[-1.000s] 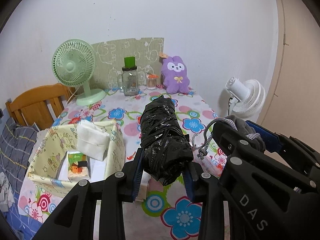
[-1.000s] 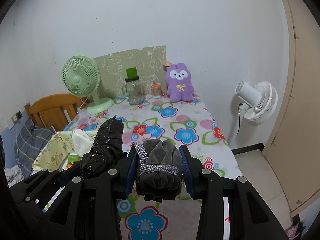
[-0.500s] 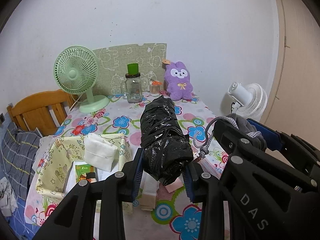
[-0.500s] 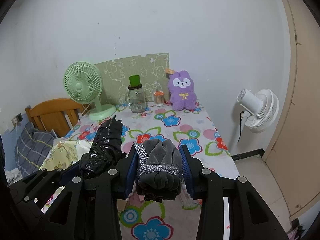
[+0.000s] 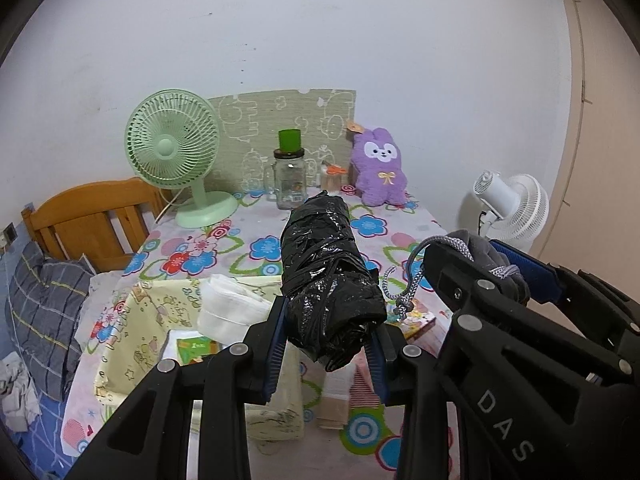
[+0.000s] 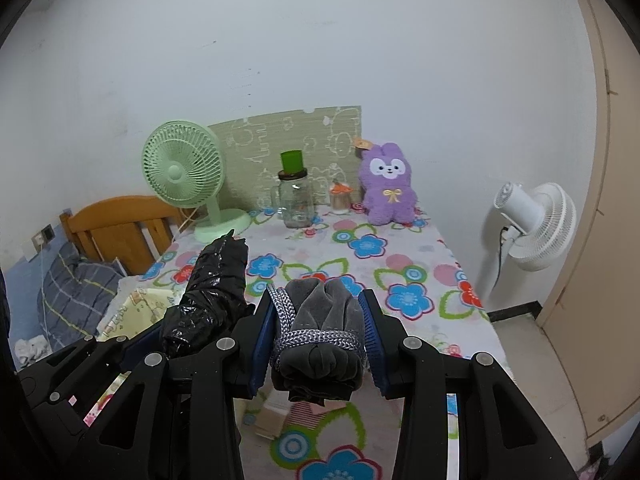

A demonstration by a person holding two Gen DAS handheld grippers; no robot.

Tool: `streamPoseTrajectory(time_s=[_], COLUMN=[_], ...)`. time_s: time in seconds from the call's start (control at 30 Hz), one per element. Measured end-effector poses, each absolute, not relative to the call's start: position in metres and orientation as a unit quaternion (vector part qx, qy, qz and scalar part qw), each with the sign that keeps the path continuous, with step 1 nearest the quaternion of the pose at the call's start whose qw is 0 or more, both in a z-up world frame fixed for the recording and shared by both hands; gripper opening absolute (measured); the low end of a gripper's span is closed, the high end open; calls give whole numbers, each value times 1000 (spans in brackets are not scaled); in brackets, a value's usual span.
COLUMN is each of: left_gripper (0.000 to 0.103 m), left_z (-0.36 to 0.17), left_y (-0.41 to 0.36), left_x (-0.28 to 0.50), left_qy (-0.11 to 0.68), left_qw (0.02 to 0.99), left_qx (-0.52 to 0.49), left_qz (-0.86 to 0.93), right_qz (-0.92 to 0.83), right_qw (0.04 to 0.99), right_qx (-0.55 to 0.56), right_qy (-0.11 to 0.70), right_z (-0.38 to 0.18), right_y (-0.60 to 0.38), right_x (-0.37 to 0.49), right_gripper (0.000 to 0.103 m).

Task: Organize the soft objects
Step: 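Lift the black bundle with the left tool while the right tool lifts the gray glove toward the fabric box, then carry the black bundle with the left tool while the right tool carries the gray glove over the fabric box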

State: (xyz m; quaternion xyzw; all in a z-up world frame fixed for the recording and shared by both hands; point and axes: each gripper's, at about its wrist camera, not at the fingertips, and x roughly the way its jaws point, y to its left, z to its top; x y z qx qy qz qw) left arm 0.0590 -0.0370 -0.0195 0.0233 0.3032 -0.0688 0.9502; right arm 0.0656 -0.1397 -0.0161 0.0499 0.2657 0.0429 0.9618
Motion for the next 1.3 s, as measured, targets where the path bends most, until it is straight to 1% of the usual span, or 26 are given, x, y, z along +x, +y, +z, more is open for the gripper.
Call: streamPoseTrajectory(time_s=[0.7, 1.3], left_gripper=[36, 36], left_z=[-25, -47], left_y=[28, 75], left_x=[76, 89], left_qy=[308, 327], left_qw=[951, 945], left_qx=[19, 13], left_qz=[-28, 12], right_qz=[86, 133], right_qw=[957, 945], right_qx=[40, 22], right_qy=[273, 299], right_z=[-19, -41], right_y=[-73, -19], right_x=[92, 116], right_gripper=[44, 44])
